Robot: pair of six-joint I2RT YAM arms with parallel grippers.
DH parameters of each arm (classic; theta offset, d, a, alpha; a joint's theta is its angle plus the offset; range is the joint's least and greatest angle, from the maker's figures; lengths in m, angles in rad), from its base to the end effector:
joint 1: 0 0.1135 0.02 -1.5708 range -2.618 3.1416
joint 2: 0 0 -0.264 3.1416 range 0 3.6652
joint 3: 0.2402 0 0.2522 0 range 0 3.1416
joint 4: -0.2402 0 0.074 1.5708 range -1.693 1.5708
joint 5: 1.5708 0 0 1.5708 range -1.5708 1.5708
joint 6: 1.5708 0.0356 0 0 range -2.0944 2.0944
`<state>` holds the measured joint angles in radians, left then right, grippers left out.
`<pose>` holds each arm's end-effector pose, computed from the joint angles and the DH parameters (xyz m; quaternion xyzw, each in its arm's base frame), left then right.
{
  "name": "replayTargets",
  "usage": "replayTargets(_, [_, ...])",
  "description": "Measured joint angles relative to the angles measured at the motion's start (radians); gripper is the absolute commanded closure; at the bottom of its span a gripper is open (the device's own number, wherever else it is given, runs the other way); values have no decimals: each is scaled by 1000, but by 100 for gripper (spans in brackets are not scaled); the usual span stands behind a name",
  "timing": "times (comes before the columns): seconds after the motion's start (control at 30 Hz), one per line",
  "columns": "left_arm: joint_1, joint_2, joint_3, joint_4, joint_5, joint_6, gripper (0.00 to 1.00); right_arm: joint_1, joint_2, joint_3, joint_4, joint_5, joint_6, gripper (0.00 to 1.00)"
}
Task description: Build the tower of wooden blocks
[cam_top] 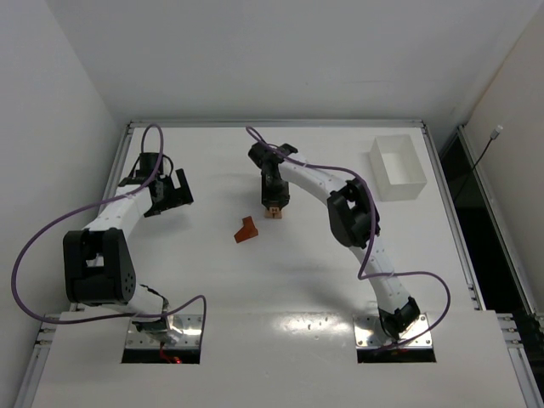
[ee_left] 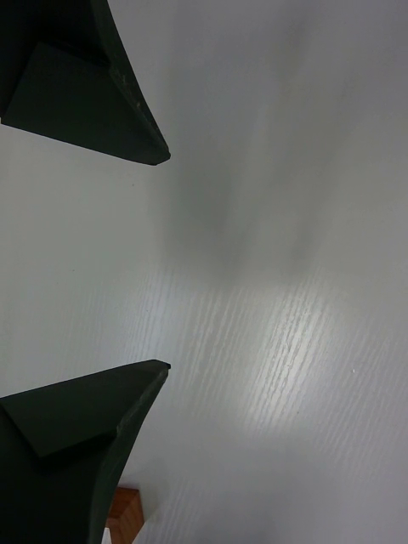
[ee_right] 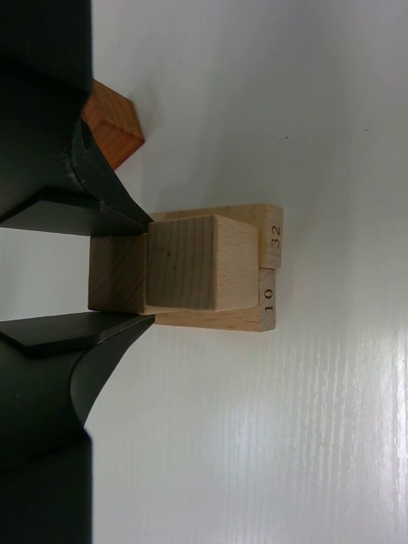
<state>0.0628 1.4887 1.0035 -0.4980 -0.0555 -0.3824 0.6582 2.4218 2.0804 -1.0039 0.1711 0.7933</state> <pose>0.3030 0.0210 0.2243 -0.2191 0.9314 -0.0198 0.2900 0.3944 0.2973 0.1557 0.0764 0.9871 0.0109 0.1402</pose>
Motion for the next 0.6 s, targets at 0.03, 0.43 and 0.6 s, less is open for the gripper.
replayTargets(0.03, [0,0,0,0,0,0,0,-2,1,0,1,-3,-1,88])
replayTargets(0.43, [0,3,0,0,7,0,0,-8,2,4,10,-14,-15,73])
replayTargets(0.6, [0,3,0,0,8,0,0,-8,2,4,17,-26,-31,64])
